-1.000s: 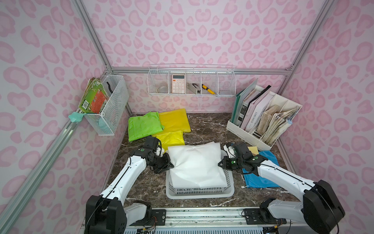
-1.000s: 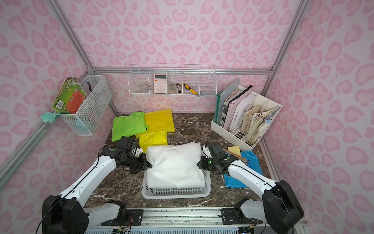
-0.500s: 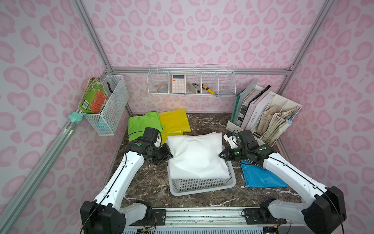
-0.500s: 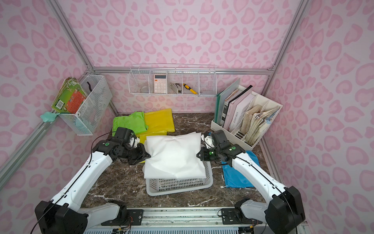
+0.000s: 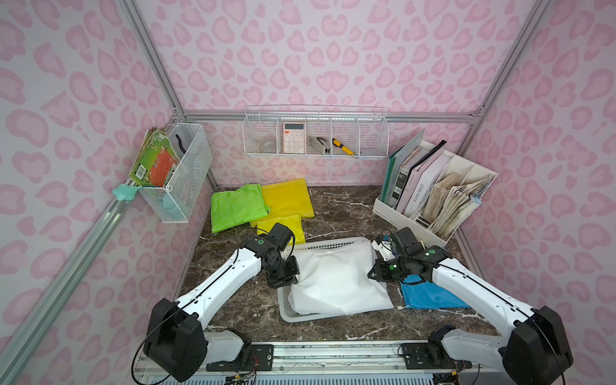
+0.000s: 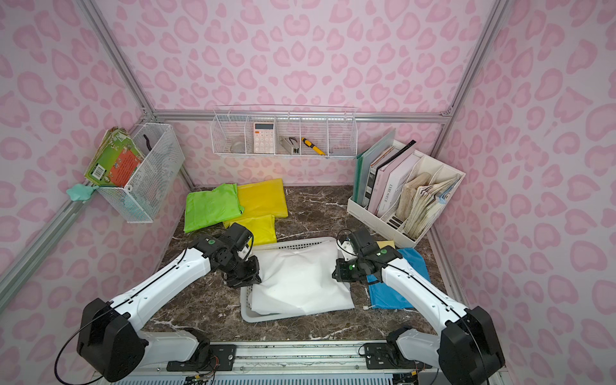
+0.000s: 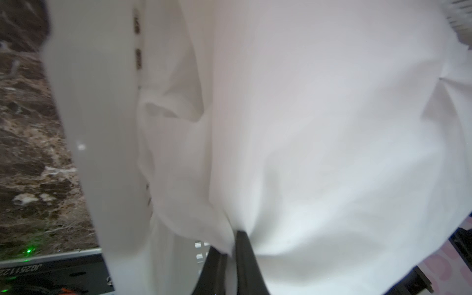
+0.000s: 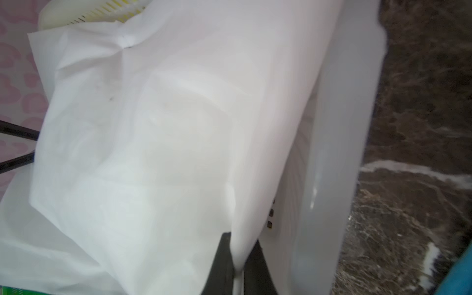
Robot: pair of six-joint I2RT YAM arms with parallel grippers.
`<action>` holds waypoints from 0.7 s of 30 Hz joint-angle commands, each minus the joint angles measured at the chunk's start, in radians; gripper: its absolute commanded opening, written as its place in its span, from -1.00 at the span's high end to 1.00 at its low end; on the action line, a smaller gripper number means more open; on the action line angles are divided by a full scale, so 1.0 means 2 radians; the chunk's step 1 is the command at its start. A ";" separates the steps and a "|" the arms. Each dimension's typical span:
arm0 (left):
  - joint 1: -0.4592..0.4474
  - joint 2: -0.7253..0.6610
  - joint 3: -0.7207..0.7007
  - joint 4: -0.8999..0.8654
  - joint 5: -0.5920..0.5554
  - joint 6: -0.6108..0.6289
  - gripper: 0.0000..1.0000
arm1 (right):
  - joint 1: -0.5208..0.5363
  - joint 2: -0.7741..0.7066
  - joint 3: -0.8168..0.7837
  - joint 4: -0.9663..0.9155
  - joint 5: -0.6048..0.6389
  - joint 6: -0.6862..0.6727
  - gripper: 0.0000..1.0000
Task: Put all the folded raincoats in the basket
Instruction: Place the raincoat in the basket.
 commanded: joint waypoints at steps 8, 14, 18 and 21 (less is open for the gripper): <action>-0.002 -0.036 -0.034 0.028 -0.110 -0.008 1.00 | -0.001 -0.003 -0.011 0.054 0.019 -0.009 1.00; -0.001 -0.102 -0.051 0.045 -0.124 0.004 1.00 | -0.002 -0.027 -0.001 0.053 0.028 -0.010 1.00; -0.001 -0.091 -0.050 0.050 -0.121 0.010 1.00 | -0.002 -0.016 -0.018 0.079 0.020 0.002 1.00; 0.000 -0.066 -0.045 0.050 -0.121 0.007 1.00 | -0.001 0.005 -0.019 0.076 0.011 0.001 1.00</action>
